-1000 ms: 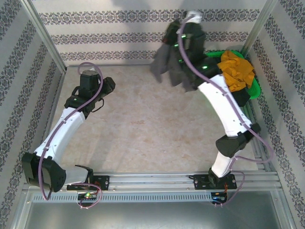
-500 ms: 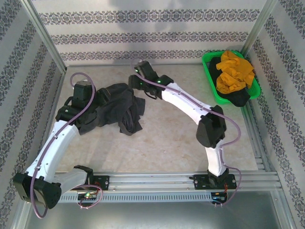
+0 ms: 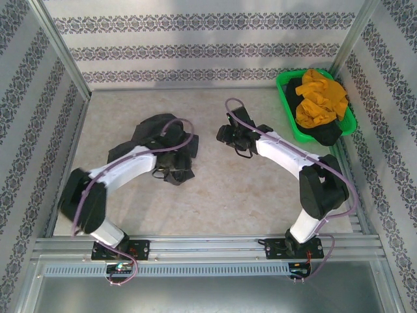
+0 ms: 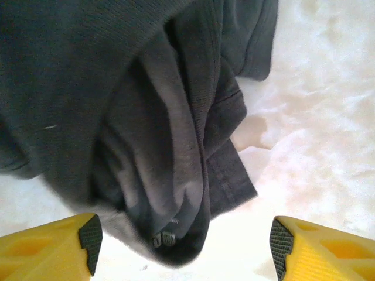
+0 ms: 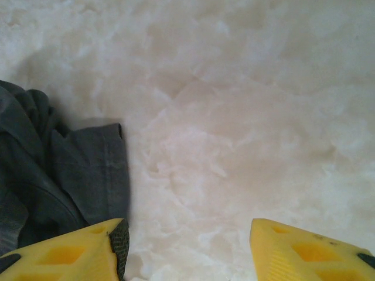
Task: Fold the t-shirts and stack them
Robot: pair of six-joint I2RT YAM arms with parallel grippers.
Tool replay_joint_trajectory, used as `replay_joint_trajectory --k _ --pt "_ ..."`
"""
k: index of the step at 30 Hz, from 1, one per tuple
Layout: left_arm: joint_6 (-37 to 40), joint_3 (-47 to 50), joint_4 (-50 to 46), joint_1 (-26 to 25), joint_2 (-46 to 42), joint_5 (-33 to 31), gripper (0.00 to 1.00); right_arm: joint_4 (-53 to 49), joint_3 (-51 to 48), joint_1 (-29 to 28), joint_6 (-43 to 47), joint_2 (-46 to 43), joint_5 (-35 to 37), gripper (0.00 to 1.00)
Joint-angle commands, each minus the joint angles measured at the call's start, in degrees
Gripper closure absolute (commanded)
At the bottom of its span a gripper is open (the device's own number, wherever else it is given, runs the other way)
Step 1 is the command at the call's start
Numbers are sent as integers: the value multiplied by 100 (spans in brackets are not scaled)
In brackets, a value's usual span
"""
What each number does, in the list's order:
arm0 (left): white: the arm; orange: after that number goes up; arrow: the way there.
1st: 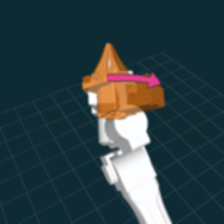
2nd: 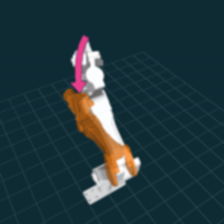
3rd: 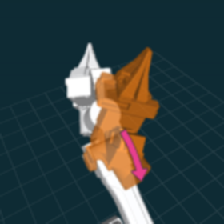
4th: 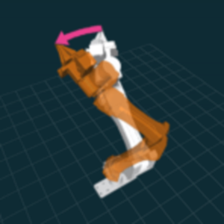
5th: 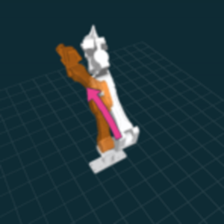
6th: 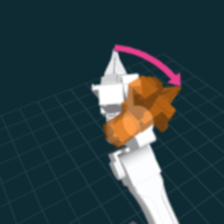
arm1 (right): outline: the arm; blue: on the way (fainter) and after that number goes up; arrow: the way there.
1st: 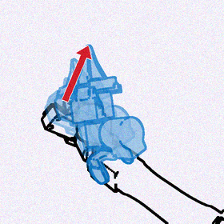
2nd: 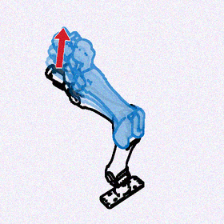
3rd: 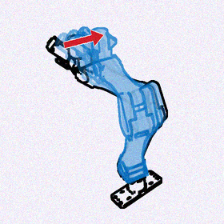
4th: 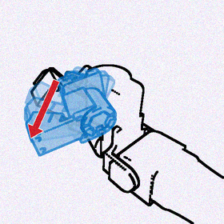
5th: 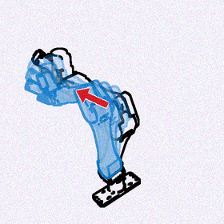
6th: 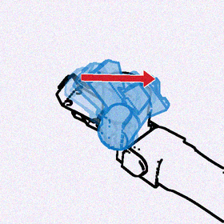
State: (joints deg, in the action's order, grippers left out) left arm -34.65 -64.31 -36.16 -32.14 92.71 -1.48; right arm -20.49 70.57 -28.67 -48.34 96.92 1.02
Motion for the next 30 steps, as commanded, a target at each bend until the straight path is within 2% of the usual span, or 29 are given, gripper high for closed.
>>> replay_joint_trajectory --k 1,3,5,6,8,9,12,15,20,22,30 --pt "36 -424 -733 -187 680 -1025 28 197 -86 163 -207 -364 -210 43" --pt "3 -412 -687 -185 951 -1304 33 171 -96 194 -168 -411 -251 42" --pt "86 -322 -401 -190 1061 -1348 44 168 -113 203 -151 -439 -305 42" --pt "118 -302 -338 -192 1093 -1348 54 161 -116 203 -142 -424 -341 43" --pt "141 -308 -416 -187 1090 -1585 97 167 -121 203 -175 -395 -411 42" --pt "127 -283 -464 -167 1024 -1698 100 197 -122 203 -181 -369 -444 42" --pt "49 -4 -434 47 476 -1608 100 279 -83 134 -208 -202 -549 43" --pt "-63 382 -207 279 -483 -1320 100 346 112 -49 -231 141 -670 43" --pt "-263 866 331 786 -1959 -258 100 626 654 -399 -663 1052 -1032 43" --pt "-327 952 385 976 -2293 61 100 831 901 -486 -965 1475 -1230 42" --pt "-744 1069 294 1767 -3180 379 100 577 2049 -916 -2046 2744 -1321 41"
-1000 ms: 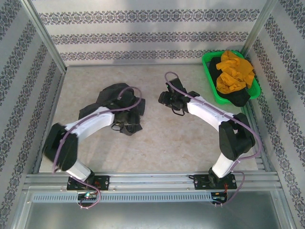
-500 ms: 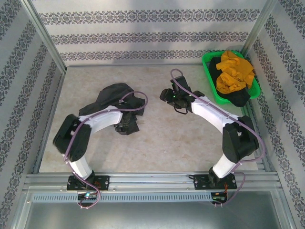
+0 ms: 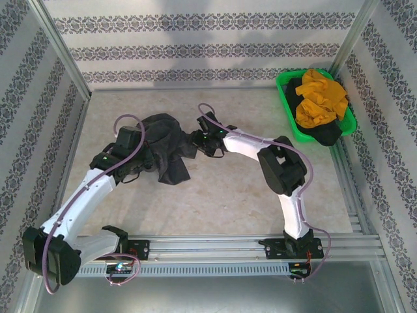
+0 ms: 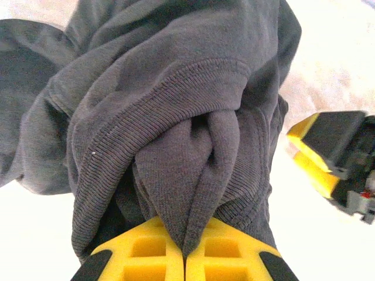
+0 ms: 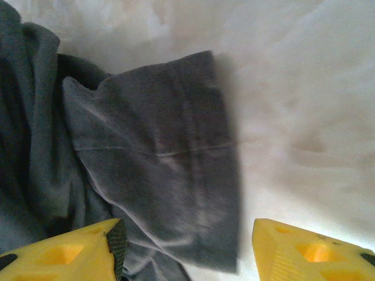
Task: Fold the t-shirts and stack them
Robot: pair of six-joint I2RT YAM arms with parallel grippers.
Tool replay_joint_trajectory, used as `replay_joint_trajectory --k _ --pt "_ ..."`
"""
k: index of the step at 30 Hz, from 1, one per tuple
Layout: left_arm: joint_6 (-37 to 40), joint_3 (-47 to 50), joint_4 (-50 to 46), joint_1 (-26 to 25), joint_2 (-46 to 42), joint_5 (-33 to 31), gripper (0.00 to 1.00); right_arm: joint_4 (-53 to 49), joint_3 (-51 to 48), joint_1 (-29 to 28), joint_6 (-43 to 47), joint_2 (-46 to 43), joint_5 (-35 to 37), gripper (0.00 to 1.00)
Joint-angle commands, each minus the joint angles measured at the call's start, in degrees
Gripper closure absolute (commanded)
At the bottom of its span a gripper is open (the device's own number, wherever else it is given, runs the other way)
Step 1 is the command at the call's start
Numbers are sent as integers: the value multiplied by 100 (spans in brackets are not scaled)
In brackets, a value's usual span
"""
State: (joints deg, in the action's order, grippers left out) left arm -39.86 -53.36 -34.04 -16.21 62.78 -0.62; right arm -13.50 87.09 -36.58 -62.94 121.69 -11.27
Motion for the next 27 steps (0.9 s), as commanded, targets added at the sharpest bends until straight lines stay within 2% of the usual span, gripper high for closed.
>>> replay_joint_trajectory --k 1,4,8,11,13,15,17,20,27 --pt "-233 -64 75 214 -196 351 100 -185 479 -159 -672 381 -69 41" --pt "-190 -180 80 266 -214 416 100 -113 598 -213 -1019 678 -66 49" --pt "-117 -342 100 334 -217 441 100 64 612 -123 -1212 796 53 82" --pt "-30 -464 -8 413 -219 378 100 -64 577 -22 -890 524 301 98" --pt "30 -599 -405 428 -232 -91 100 -289 462 59 -650 264 568 100" --pt "-3 -774 -1133 513 -210 -893 100 -349 89 217 -526 -89 807 100" --pt "80 -754 -1485 659 -232 -1157 100 -302 -336 394 -485 -516 984 100" --pt "216 -489 -1209 845 -405 -836 100 -452 -836 615 -229 -1267 1372 100" --pt "-77 -175 452 849 -241 735 100 -973 -1599 1308 512 -3010 2107 100"
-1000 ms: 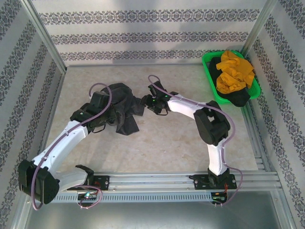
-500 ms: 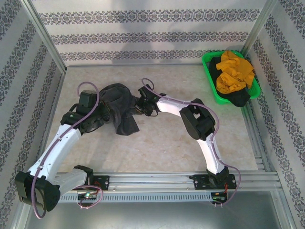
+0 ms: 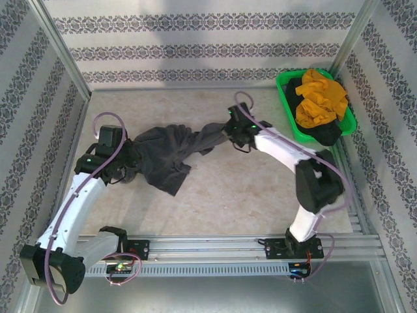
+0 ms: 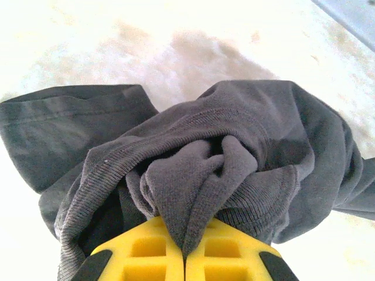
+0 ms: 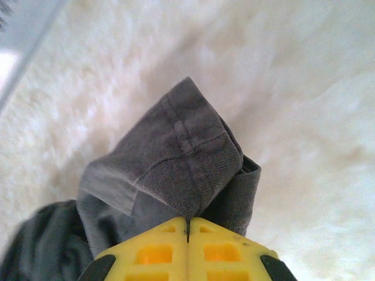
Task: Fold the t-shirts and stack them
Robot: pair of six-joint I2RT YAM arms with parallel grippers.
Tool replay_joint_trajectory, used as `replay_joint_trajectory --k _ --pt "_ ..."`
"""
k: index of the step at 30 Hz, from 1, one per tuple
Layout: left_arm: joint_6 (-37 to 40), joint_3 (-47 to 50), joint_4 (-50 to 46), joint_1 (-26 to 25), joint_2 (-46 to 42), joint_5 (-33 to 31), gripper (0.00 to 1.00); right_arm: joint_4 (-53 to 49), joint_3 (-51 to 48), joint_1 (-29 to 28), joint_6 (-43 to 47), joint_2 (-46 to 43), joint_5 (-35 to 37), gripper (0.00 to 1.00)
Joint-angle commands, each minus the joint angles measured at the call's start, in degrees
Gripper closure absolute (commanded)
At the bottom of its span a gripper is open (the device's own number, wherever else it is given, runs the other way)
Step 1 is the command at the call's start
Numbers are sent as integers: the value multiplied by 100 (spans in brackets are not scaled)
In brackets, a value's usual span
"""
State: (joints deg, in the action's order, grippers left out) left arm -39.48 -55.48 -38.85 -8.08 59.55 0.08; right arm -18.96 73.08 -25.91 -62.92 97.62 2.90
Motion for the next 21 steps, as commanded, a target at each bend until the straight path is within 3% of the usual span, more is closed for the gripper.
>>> replay_joint_trajectory --k 1,6,10,15,18,21 --pt "-149 17 1116 28 133 806 100 -535 -226 353 631 -808 811 100" --pt "-102 -258 896 32 427 420 100 -1161 -320 1002 1198 -1798 1350 100" --pt "50 -216 712 106 976 238 100 -1187 -549 1166 1431 -1949 959 100" --pt "-26 -344 373 102 1638 -131 48 -1144 -1048 1131 1138 -1657 17 100" --pt "-159 -152 414 -182 1412 109 37 -1285 -1215 1122 1124 -1601 -86 100" --pt "-229 17 250 -979 1306 369 35 -1281 -1363 1193 1191 -1641 -136 100"
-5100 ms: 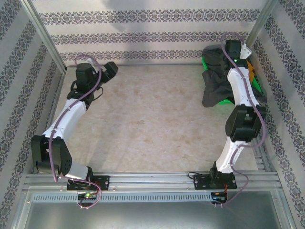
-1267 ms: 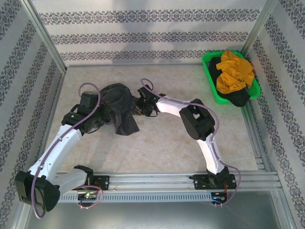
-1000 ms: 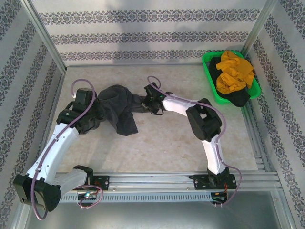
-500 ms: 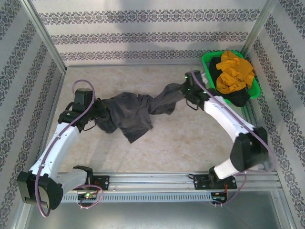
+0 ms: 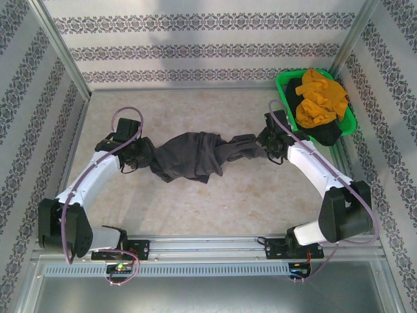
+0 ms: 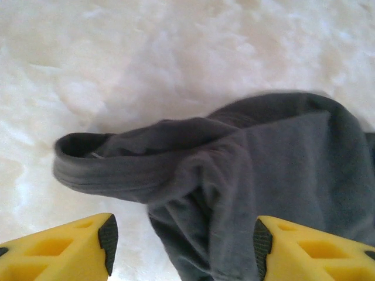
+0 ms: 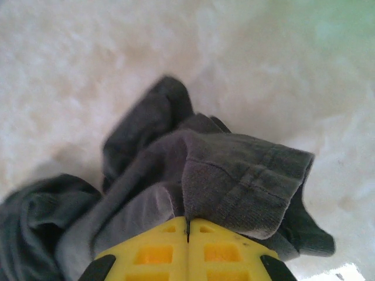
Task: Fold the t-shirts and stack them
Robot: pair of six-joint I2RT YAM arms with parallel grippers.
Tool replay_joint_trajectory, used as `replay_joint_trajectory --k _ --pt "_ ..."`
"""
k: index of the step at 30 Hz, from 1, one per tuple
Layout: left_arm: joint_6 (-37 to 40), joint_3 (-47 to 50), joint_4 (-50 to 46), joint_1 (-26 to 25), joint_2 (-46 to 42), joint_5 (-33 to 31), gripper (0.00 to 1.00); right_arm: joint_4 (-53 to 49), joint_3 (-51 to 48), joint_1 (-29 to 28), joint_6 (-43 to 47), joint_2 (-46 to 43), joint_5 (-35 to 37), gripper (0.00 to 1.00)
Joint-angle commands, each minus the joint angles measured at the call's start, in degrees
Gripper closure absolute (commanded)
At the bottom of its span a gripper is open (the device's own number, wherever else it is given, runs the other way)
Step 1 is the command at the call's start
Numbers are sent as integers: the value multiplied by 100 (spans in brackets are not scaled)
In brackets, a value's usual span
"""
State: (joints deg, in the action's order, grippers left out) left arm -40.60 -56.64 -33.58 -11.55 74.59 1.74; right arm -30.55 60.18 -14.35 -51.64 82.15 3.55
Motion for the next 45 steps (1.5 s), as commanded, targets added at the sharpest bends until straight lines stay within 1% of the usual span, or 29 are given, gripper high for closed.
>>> replay_joint_trajectory --k 1,3,5,7,9,12,13,15,16,17,20,22,24,28,32,35,40,45 --pt "-178 164 -359 -922 -175 183 33 -156 -81 59 98 -91 -208 100" --pt "-352 286 -303 -1475 -119 58 31 -189 -104 116 206 -94 -236 100" --pt "-692 434 -63 -1670 -5 11 29 -182 -146 162 241 -95 -275 100" --pt "-953 427 142 -1707 276 12 27 -138 -175 206 269 -87 -350 100" --pt "-1049 262 238 -1748 646 -37 26 -136 -190 223 273 -59 -380 100" --pt "-1257 -4 -222 -1755 1115 -357 26 -107 -191 231 268 -37 -418 100" --pt "-1226 37 -91 -1754 1157 -393 26 -94 -197 231 257 -25 -433 100" --pt "-1218 164 262 -1750 1154 -420 30 -58 -213 231 246 -17 -465 100" --pt "-1207 176 389 -1750 1178 -420 33 -58 -224 235 243 -16 -477 100" --pt "-1181 148 459 -1745 1231 -411 40 -47 -233 240 242 -24 -487 100" --pt "-1143 -8 551 -1742 1372 -384 65 -47 -269 266 251 -48 -487 100" --pt "-1152 -73 599 -1739 1333 -432 84 -30 -281 302 264 -67 -487 100" --pt "-1087 -230 520 -1739 1266 -532 99 -33 -270 342 288 -87 -474 100" --pt "-976 -642 316 -1690 964 -781 100 -22 -190 431 344 -183 -407 100" --pt "-1021 -1039 234 -1471 542 -834 100 -23 88 524 557 -302 -328 100" --pt "-1043 -1288 497 -1151 167 -730 100 -64 439 631 743 -349 -260 100" --pt "-1260 -1579 1309 -396 -314 -307 100 -201 979 834 936 -430 -114 100" --pt "-1556 -1716 1804 293 -725 -129 100 33 726 851 1070 -1213 92 100"
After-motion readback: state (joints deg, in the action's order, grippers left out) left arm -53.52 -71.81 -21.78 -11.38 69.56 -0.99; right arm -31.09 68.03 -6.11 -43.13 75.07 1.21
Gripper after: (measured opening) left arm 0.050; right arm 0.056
